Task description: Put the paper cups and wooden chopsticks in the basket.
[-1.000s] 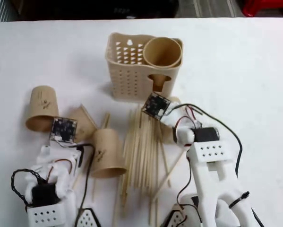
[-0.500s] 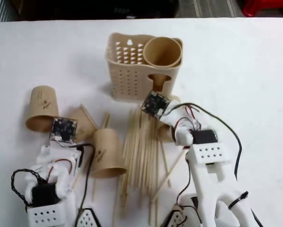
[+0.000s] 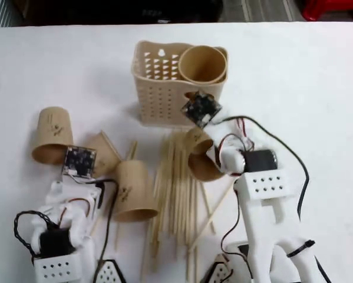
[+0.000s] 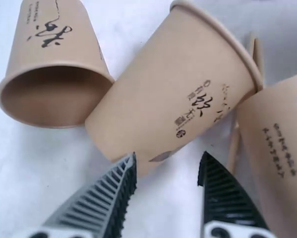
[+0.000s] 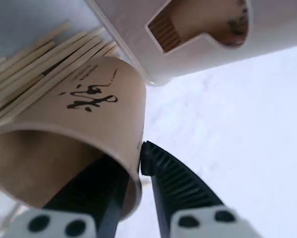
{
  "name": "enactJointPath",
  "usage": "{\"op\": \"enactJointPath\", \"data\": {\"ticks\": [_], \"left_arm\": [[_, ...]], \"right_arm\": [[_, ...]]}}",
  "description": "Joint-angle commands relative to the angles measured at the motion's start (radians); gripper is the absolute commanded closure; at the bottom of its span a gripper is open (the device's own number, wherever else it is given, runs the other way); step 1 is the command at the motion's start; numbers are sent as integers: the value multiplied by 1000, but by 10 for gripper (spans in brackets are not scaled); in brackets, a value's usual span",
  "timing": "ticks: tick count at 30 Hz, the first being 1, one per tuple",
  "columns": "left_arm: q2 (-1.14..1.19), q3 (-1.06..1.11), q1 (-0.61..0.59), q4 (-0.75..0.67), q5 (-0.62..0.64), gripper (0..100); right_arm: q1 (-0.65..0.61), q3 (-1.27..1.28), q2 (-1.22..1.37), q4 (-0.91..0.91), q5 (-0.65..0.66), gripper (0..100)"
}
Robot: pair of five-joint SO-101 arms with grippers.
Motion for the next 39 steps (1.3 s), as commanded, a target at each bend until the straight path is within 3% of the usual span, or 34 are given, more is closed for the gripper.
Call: {"op": "enactJointPath", "data": {"ticks": [1, 6, 12, 23, 31, 39], "left_arm": [[-2, -5, -7, -6, -6, 786], [-2, -23, -10, -5, -8, 786], [-4, -123, -124, 18, -11, 782], [-1, -339, -237, 38, -242, 744], [2, -327, -363, -60, -482, 733], [56, -345, -398, -92, -560, 729]], "right_arm": [[-7, -115, -22, 124, -64, 978], [-4, -127, -22, 191, -103, 978], [-4, -100, -22, 208, -173, 978], [1, 49, -24, 101, -183, 978], [1, 61, -24, 99, -184, 978], [1, 64, -24, 99, -184, 978]]}}
